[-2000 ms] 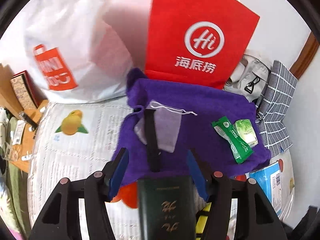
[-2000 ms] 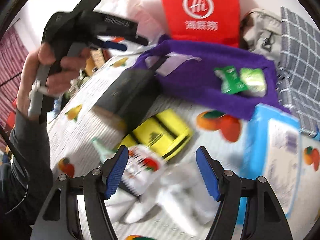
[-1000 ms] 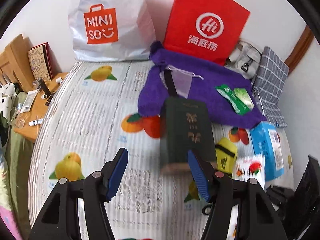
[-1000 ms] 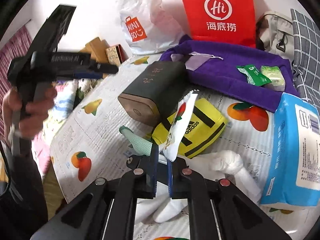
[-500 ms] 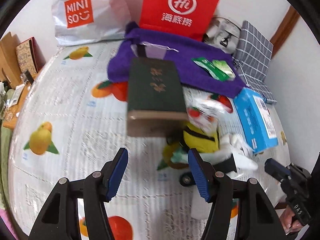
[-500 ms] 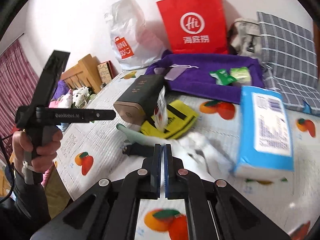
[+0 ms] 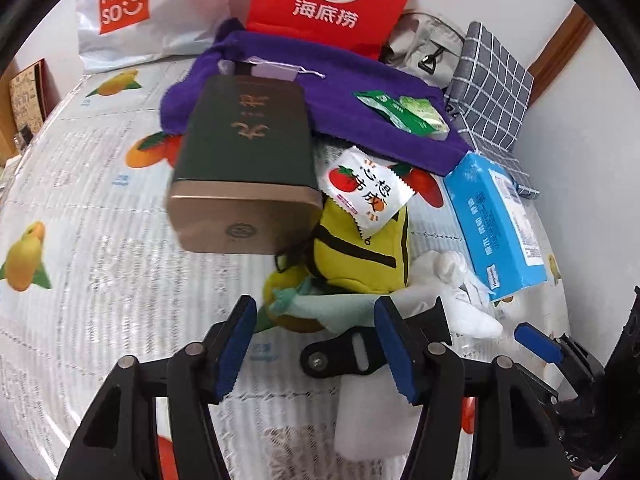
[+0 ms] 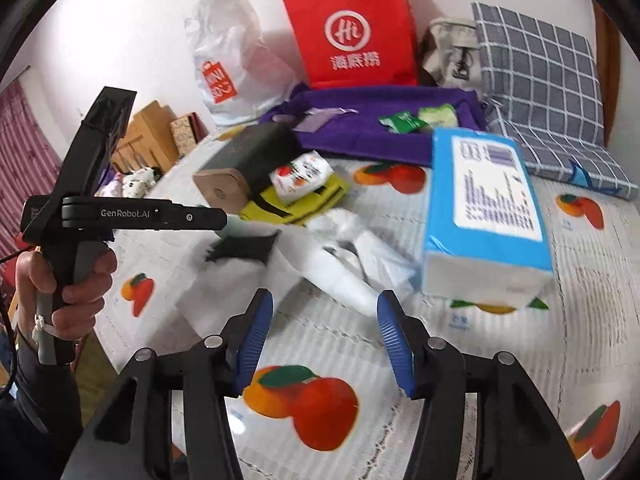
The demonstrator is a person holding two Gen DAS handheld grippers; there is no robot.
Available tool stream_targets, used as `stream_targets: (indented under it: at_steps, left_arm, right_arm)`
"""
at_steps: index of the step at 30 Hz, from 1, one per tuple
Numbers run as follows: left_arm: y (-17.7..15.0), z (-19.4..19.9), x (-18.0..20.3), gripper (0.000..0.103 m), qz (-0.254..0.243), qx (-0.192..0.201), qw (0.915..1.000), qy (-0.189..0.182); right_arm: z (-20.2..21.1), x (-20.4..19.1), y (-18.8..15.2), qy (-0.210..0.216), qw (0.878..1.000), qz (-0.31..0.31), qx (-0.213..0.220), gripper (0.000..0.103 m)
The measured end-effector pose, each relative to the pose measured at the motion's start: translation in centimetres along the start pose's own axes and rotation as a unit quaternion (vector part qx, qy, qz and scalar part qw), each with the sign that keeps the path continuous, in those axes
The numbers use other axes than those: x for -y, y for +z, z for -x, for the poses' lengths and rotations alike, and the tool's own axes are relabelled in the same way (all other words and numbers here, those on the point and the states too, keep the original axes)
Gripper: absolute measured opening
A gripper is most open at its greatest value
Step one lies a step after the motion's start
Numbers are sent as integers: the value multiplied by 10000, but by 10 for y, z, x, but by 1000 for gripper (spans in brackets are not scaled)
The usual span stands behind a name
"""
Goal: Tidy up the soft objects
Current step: 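Reach the left gripper to a black watch strap while the right gripper reaches the white glove, then grasp the black watch strap with the left gripper while the right gripper grasps the white glove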
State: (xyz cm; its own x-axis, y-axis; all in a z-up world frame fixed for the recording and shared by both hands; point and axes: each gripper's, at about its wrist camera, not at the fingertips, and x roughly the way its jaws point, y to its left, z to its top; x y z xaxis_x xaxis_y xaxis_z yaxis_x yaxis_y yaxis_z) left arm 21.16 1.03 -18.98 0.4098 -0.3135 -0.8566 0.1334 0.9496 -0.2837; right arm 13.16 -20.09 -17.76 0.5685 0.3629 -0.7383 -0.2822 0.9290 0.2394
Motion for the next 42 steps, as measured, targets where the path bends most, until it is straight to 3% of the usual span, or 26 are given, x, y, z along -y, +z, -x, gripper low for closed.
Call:
stream_targets:
  at_steps: [2, 5, 15, 19, 22, 25, 29, 30, 32, 36, 39, 42]
  left_arm:
    - [-2, -6, 6, 30, -150, -8, 9999, 31]
    - [-4, -3, 6, 14, -226, 46, 9997, 58]
    - [-11, 34, -48, 12, 71, 255, 9990, 358]
    - [-12, 32, -59, 12, 186, 235, 9990, 331]
    - [-13, 24, -57, 13, 144, 117, 9996, 219]
    - [-14, 23, -58, 21, 178, 80, 9997, 151]
    - [-17, 33, -67, 32, 294, 105, 9994, 152]
    - [-19, 37, -70, 35, 316, 119, 9994, 115]
    - [-22, 44, -72, 55, 294, 182, 9994, 41]
    - [-29, 49, -70, 58, 112, 204, 9997, -80]
    - [-34, 41, -60, 58, -106, 46, 9997, -233]
    - [-36, 32, -47, 58, -406, 112, 9990, -147]
  right_arm:
    - [-2, 5, -2, -52, 10000, -52, -34, 54]
    - [-3, 9, -2, -159, 9998, -88, 10, 54]
    - [-18, -13, 23, -379, 9987, 312, 144, 54]
    - [-32, -29, 25, 54, 9994, 343, -17, 54]
    - [-43, -48, 22, 450, 9973, 542, -203, 55]
    - [-55, -67, 17, 449, 9953, 805, -305, 59]
    - [-60, -67, 15, 477, 9957, 687, -386, 60]
    - [-58, -65, 14, 547, 9959, 624, -358, 60]
    - [-55, -64, 15, 680, 9957, 539, -333, 61]
    - [-62, -71, 20, 905, 9936, 588, -326, 78]
    - [-78, -78, 18, 872, 9927, 650, -519, 78]
    - [-83, -81, 14, 907, 9918, 714, -541, 78]
